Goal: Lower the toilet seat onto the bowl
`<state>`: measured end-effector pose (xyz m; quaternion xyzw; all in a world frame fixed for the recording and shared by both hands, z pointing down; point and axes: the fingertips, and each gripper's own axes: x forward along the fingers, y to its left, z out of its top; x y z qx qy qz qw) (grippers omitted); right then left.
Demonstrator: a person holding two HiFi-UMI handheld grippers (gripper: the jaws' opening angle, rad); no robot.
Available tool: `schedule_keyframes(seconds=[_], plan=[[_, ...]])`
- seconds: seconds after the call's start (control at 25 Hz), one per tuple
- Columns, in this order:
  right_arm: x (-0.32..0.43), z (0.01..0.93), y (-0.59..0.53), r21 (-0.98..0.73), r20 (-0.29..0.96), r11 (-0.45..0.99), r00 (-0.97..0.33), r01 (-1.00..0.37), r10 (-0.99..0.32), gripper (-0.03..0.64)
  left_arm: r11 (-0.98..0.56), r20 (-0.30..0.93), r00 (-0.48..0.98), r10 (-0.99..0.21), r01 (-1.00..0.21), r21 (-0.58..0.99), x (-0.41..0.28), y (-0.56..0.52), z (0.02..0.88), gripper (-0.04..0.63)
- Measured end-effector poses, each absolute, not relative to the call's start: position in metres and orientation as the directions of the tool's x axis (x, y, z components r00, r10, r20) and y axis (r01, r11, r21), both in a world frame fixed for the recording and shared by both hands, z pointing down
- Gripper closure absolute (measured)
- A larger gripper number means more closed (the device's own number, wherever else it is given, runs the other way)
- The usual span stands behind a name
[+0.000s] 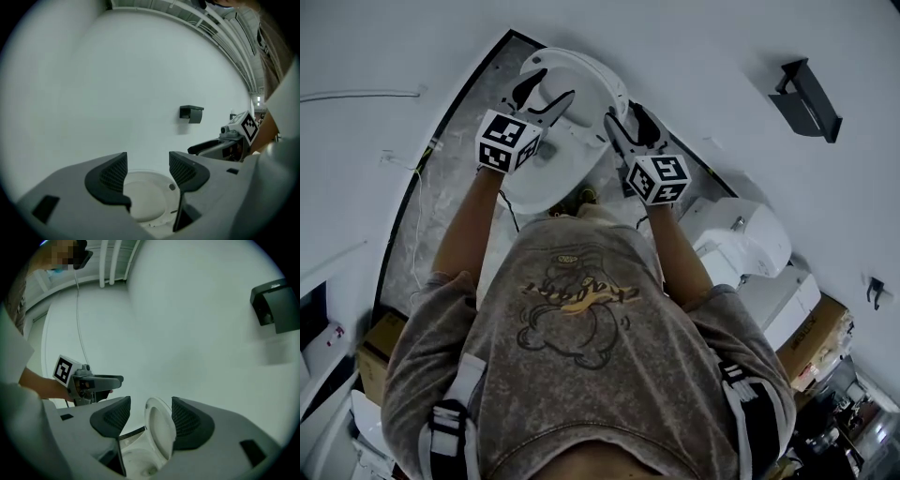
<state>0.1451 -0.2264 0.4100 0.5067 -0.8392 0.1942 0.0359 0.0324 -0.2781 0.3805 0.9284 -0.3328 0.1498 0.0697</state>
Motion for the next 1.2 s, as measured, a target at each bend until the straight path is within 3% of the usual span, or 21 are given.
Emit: schedule_keyframes(seconds=[0.6,1.2], plan=[[0.132,0.505,-0.298,-0.286,0.376,0.445,-0.526,-0.849,-0.763,0.347,-0.833,0.501,0.691,-0.520,-0.541,-0.118,0.076,-0.360,0.491,0.287],[0.123,0.517,-0.302,-0.325,0.378,0.458,-0.558,-0.827,-0.739,0.347,-0.842,0.539,0.692,-0.480,-0.536,-0.062,0.082,-0.371,0.512,0.287]])
